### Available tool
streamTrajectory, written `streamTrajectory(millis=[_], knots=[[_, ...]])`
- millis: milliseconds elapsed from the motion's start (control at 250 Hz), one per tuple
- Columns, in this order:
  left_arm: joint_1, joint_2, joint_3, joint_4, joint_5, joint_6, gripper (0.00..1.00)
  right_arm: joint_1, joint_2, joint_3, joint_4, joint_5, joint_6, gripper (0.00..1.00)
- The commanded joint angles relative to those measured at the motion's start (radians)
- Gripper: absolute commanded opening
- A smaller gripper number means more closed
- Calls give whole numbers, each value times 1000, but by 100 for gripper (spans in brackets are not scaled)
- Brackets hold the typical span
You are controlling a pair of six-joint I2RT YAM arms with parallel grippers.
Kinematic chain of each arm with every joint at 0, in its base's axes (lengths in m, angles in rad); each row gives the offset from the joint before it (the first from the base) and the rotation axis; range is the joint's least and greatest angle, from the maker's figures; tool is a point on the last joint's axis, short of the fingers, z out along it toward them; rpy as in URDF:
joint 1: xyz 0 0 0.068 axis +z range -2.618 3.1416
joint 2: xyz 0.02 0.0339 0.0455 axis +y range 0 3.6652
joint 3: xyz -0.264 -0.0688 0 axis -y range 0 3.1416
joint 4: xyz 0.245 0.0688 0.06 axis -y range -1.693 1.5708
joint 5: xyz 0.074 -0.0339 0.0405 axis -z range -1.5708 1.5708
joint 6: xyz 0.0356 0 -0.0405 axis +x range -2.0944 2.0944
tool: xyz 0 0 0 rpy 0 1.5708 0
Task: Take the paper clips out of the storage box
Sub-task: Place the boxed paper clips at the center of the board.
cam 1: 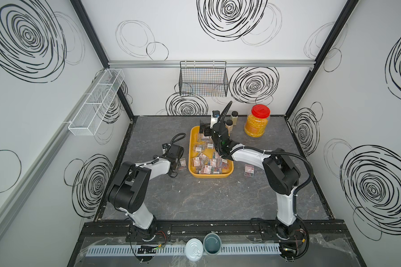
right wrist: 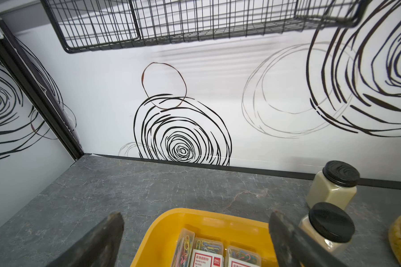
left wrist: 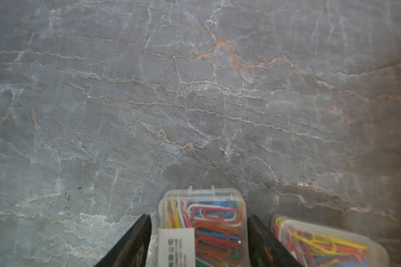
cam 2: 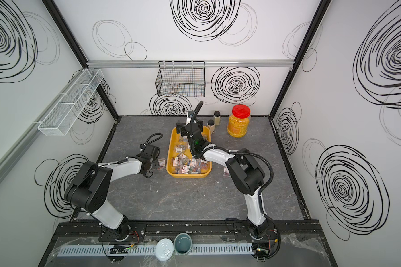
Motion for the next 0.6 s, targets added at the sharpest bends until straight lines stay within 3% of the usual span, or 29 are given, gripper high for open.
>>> streamTrajectory(millis=[0, 256, 595], knots=[[11, -54, -14, -1, -1, -2, 77, -1, -67, -46, 14, -1, 26, 100], [31, -91, -37, 67, 105, 12, 77, -28, -172, -136, -71, -58, 164, 100], [57, -68, -78, 204, 276, 12, 72, -50, -300, -291, -135, -35, 277, 100]])
